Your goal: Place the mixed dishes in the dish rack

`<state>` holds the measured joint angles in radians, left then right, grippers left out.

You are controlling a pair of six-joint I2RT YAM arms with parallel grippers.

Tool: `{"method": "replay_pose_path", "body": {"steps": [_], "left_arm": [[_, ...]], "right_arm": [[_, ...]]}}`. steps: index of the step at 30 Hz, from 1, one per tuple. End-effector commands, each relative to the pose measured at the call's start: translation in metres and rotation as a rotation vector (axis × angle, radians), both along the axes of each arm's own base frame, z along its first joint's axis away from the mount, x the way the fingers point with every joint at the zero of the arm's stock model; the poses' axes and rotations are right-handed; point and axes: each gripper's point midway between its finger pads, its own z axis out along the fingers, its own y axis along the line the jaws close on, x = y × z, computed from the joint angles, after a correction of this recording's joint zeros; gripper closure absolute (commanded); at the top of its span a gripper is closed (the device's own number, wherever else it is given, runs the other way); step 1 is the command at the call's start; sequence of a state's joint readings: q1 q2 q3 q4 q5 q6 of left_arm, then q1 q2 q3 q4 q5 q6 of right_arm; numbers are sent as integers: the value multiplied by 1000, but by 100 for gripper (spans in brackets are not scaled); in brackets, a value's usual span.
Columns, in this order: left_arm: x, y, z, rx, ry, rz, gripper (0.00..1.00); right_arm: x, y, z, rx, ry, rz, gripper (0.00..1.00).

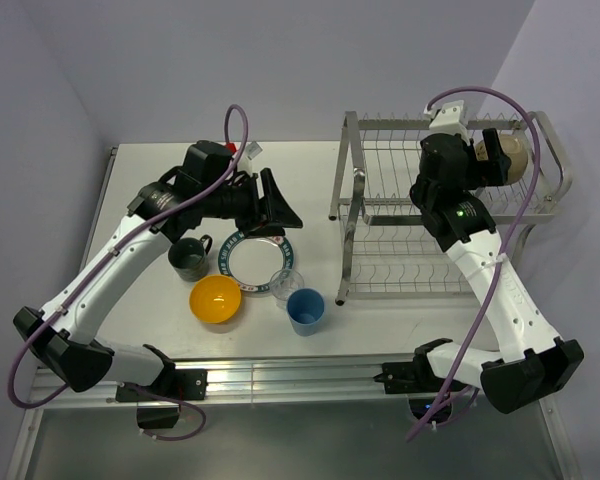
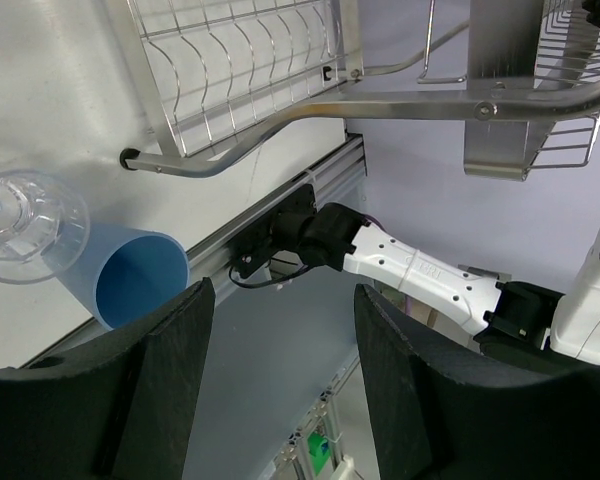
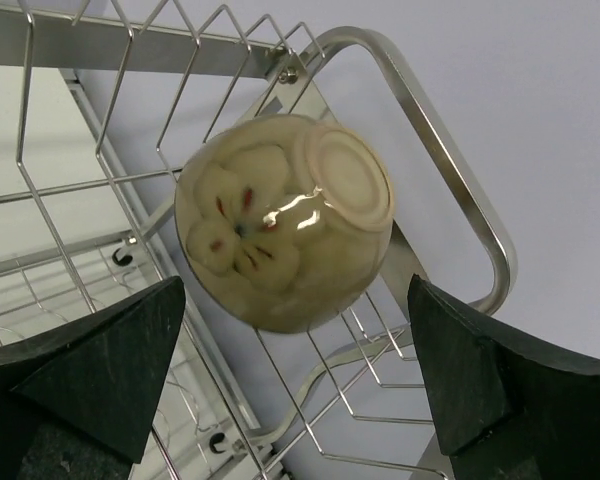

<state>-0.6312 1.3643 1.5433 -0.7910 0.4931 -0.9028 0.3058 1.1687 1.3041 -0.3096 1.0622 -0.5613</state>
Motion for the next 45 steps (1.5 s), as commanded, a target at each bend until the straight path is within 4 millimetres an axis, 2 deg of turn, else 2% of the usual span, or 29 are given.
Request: {"method": "replay_pose_path", "body": {"steps": [1, 6, 8, 10, 11, 12, 13, 16, 17, 18, 20, 21, 23, 24, 25, 26, 29, 31, 36, 45], "left_arm": [[2, -3, 13, -30, -39, -22, 36], [9, 0, 9, 2, -36, 12, 36], [10, 4, -1, 45, -7, 31, 36], [13, 9, -15, 96, 29, 66, 36], [13, 11, -19, 110, 39, 75, 37], [13, 13, -30, 132, 62, 89, 37], [14, 17, -39, 163, 77, 109, 37], [7, 28, -68, 245, 135, 135, 40], [6, 31, -75, 269, 148, 145, 41], [0, 32, -87, 301, 172, 145, 41], [-5, 36, -101, 364, 180, 166, 42], [-14, 33, -110, 394, 198, 156, 42], [-20, 32, -120, 433, 210, 166, 42], [-25, 32, -128, 458, 238, 180, 42], [-25, 33, -133, 472, 246, 189, 42], [-25, 34, -137, 482, 256, 198, 42], [-27, 41, -151, 522, 284, 241, 44], [-24, 46, -158, 541, 284, 284, 44], [-18, 50, -174, 588, 296, 317, 44], [-3, 49, -189, 649, 291, 333, 44]], "right_arm": [[0, -2, 3, 19, -19, -2, 0], [-2, -1, 17, 45, -66, 2, 0], [-4, 1, 24, 67, -91, 12, 0], [-9, 3, 41, 92, -140, 15, 0], [-9, 9, 44, 114, -149, 34, 0], [-12, 13, 61, 141, -191, 51, 0], [-15, 18, 63, 165, -199, 61, 0], [-23, 49, 85, 220, -245, 147, 0], [-24, 47, 80, 211, -227, 120, 0], [-29, 62, 90, 236, -246, 167, 0], [-30, 83, 82, 269, -198, 222, 0], [-36, 89, 95, 318, -229, 259, 0], [-38, 118, 84, 436, -182, 361, 2], [-44, 123, 97, 519, -213, 406, 2], [-49, 128, 91, 588, -197, 426, 3], [-52, 142, 90, 659, -171, 501, 3], [-66, 159, 87, 786, -147, 597, 3], [-76, 176, 72, 851, -74, 653, 5], [-97, 198, 51, 905, 40, 717, 8], [-126, 206, 58, 1010, 52, 843, 11]]}}
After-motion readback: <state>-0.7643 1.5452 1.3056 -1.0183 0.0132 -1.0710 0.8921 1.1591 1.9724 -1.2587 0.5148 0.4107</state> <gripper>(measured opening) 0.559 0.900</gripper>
